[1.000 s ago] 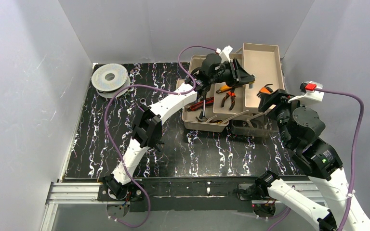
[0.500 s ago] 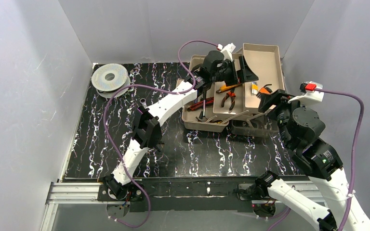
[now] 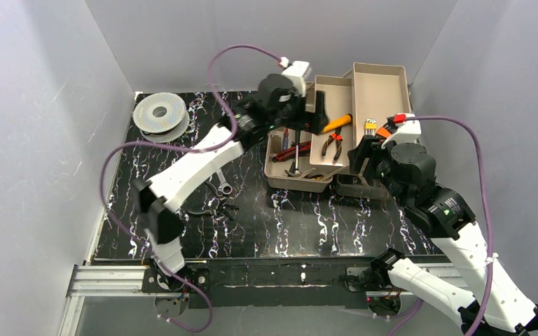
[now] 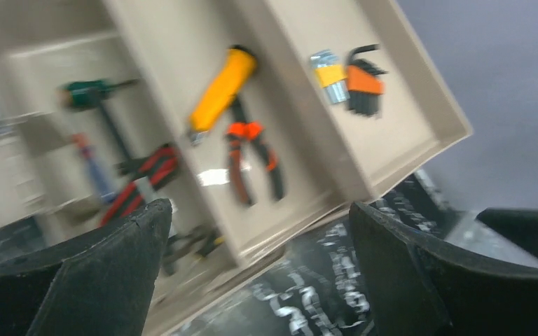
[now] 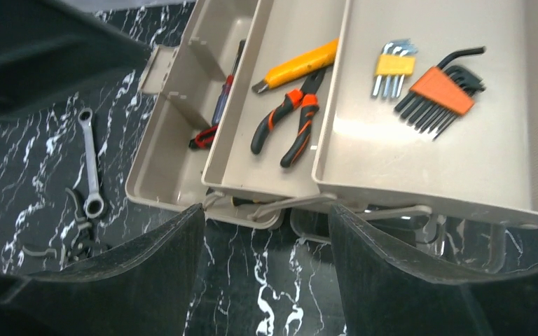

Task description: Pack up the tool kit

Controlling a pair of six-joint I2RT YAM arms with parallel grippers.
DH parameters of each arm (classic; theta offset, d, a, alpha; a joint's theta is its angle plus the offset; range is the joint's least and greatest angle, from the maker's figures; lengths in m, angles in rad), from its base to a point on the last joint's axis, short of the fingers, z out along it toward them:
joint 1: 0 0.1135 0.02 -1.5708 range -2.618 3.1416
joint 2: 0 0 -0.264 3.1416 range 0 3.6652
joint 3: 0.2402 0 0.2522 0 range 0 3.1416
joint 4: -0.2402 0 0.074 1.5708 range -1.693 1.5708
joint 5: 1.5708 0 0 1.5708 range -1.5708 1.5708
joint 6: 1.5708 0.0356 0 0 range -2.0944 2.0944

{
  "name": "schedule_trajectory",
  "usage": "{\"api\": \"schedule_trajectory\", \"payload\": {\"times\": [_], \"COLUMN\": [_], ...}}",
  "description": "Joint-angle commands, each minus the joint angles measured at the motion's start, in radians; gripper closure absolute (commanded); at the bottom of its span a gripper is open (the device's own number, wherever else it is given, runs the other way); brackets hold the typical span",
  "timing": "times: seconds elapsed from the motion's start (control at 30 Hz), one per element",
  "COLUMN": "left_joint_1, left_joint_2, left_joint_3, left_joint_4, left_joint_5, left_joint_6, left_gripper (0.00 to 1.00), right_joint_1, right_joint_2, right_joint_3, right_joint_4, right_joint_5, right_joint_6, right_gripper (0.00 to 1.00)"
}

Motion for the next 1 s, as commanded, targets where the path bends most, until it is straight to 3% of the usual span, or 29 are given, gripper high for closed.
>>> {"api": "schedule_trajectory", "payload": {"times": [0.0, 0.23, 0.43, 0.7, 0.97], "left_joint_1": [0.008, 0.086, 0.173, 0.247, 0.266], "left_joint_2": [-0.211, -0.381, -0.42, -0.36, -0.285], "left_joint_3": [-0.189, -0.511, -0.702, -0.768, -0.75], "left_joint_4": [-0.151, -0.145, -0.059, -0.001, 0.06], "left_joint_5": [-0.366, -0.473, -0.395, -0.357, -0.154], "left_joint_6": [0.188, 0.082, -0.002, -0.029, -0.012], "left_gripper": [0.02, 0.02, 0.02, 0.02, 0.02], "right_joint_1": [-0.002, -0.002, -0.001, -0.001, -0.001], "right_joint_2": [-0.057, -0.1, -0.12, -0.154, -0.166], "right_joint_3": [-0.04, -0.095, -0.116, -0.13, -0.141], "right_joint_4": [0.018, 0.029, 0.035, 0.037, 0.036], "right_joint_5": [-0.08, -0.119, -0.149, -0.141, -0.123], "right_joint_6": [-0.016, -0.014, -0.02, -0.026, -0.035], "right_gripper": [0.28, 0.28, 0.28, 0.28, 0.28]}}
